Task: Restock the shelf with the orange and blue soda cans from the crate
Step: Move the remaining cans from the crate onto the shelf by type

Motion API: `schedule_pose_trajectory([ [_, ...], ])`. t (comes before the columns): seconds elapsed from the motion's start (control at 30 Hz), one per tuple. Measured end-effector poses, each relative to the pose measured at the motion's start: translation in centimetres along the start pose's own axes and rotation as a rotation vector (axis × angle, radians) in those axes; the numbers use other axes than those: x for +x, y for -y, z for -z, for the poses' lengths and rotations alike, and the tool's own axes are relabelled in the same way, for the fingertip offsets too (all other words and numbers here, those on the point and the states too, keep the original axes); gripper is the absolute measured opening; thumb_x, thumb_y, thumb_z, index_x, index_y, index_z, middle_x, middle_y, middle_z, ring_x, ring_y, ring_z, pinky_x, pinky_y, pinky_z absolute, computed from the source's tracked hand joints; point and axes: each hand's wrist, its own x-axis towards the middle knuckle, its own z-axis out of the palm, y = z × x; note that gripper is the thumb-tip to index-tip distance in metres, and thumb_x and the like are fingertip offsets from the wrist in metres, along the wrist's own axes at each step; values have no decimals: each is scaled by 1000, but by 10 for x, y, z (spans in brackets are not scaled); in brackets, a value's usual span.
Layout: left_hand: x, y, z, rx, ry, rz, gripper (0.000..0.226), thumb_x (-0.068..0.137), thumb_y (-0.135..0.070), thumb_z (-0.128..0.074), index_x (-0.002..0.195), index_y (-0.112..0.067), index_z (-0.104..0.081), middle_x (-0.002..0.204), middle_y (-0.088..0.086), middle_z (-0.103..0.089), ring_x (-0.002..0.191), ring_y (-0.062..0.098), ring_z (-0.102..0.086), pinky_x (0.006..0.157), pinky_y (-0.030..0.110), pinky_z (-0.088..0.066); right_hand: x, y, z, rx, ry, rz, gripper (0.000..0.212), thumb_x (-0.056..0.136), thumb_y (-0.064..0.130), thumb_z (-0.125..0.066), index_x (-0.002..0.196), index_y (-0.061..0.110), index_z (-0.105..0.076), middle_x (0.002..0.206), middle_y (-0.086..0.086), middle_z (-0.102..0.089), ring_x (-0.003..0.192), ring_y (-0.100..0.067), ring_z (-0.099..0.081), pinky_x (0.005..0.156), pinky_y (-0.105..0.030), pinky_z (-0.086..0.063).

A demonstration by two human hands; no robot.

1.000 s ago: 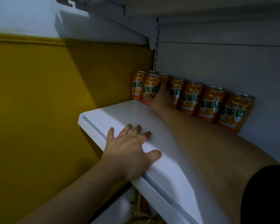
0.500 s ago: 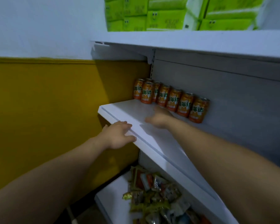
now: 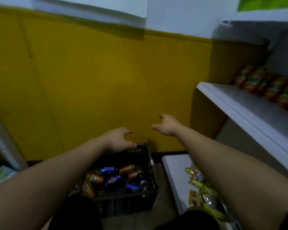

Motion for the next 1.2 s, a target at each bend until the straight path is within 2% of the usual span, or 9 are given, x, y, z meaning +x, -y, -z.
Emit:
schedule_pose_trajectory([
  [0.17, -16, 80, -43, -158, 127, 198, 74, 89, -48, -59, 150, -23, -25, 155, 0, -26, 134, 23, -39, 104, 35, -40, 22, 19, -83, -4, 218, 13, 77, 95, 45, -55, 154, 15, -15, 156, -10, -28, 127, -32, -47, 95, -39, -46],
  [0.3, 3, 124, -80, -218, 204, 280, 76, 90, -46, -57, 151, -20, -21, 156, 0, -23, 136, 22, -37, 105, 34, -38, 54, 7, -136, 3, 343, -19, 76, 95, 46, -55, 154, 17, -17, 151, -11, -35, 111, -29, -54, 91, -39, -50],
  [0.47, 44, 175, -127, -335, 241, 374, 60, 81, -44, -64, 135, -26, -47, 134, 1, -51, 106, 18, -57, 78, 26, -46, 113, -16, -195, 61, 411, -39, 77, 94, 44, -56, 153, 12, -18, 144, -13, -44, 106, -26, -57, 77, -33, -46],
  [0.53, 71, 201, -151, -360, 248, 387, 54, 69, -49, -66, 119, -30, -60, 123, -1, -60, 105, 16, -59, 86, 29, -49, 144, -23, -219, 78, 466, -61, 73, 95, 42, -56, 152, 11, -21, 140, -14, -46, 105, -27, -56, 77, -33, -45],
  [0.6, 102, 231, -182, -411, 288, 429, 62, 60, -53, -66, 119, -31, -61, 118, -3, -63, 105, 15, -59, 96, 36, -48, 175, -28, -245, 88, 517, -81, 69, 95, 40, -55, 149, 10, -25, 140, -13, -45, 112, -28, -53, 81, -33, -44],
  [0.73, 156, 267, -223, -461, 338, 508, 70, 56, -66, -64, 118, -33, -56, 115, -1, -60, 100, 17, -57, 95, 40, -48, 232, -44, -306, 149, 550, -137, 40, 93, 35, -58, 126, 15, -47, 101, 0, -55, 88, -17, -54, 77, -29, -42],
  [0.87, 198, 277, -245, -480, 357, 524, 48, 83, -38, -67, 126, -25, -51, 107, -3, -54, 91, 9, -49, 87, 25, -38, 270, -64, -371, 210, 583, -191, 42, 92, 31, -61, 128, 13, -50, 113, -4, -58, 97, -19, -55, 83, -29, -44],
  [1.0, 231, 299, -283, -525, 415, 481, 52, 87, -27, -66, 135, -20, -48, 132, 4, -52, 119, 21, -51, 104, 32, -38, 294, -71, -431, 263, 640, -216, 35, 91, 22, -63, 123, 11, -54, 111, -6, -61, 104, -25, -59, 91, -37, -49],
  [1.2, 254, 326, -330, -635, 431, 555, 60, 86, -20, -68, 139, -22, -41, 137, 6, -49, 124, 25, -50, 106, 42, -40, 318, -79, -511, 360, 646, -270, 46, 89, 24, -66, 132, 14, -52, 128, -10, -59, 118, -32, -56, 100, -44, -45],
])
